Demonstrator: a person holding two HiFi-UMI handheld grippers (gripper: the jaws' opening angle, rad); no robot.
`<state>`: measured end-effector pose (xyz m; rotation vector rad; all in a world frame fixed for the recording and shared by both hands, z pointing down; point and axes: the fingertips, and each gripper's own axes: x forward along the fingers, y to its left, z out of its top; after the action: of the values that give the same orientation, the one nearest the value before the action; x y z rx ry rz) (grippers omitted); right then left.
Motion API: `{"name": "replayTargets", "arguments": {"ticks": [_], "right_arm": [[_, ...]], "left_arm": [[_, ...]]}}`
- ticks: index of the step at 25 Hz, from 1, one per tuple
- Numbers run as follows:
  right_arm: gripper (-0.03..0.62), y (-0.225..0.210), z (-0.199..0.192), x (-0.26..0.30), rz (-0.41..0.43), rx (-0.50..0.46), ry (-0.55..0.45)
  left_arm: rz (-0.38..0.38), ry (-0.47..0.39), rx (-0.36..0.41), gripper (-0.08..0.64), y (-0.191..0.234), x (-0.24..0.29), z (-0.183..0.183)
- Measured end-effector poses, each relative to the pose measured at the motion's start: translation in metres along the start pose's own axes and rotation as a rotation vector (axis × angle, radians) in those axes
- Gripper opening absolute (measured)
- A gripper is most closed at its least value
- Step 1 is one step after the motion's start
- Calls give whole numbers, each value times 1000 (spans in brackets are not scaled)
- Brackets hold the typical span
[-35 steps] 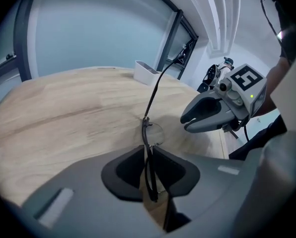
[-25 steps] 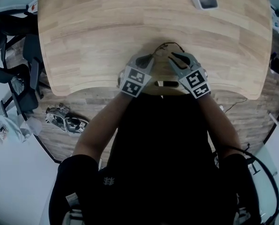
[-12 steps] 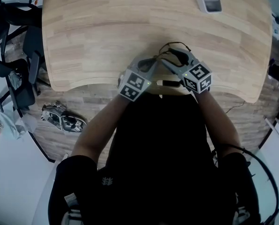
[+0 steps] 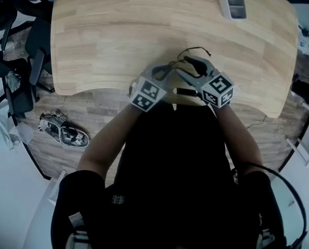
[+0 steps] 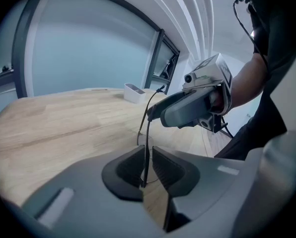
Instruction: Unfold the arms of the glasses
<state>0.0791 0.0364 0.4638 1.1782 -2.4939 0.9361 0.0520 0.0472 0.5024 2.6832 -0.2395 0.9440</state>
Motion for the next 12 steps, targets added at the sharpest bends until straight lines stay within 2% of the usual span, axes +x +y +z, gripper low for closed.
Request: {"name": "replayTargets", "arguments": {"ticks": [9, 12], "right_arm": [[210, 30, 5, -3, 34, -57, 2], [210, 49, 5, -3, 66, -103, -1]], "left_arm": [[93, -123, -71, 61, -2, -45, 9], [135, -159, -125, 61, 2, -62, 2]]}}
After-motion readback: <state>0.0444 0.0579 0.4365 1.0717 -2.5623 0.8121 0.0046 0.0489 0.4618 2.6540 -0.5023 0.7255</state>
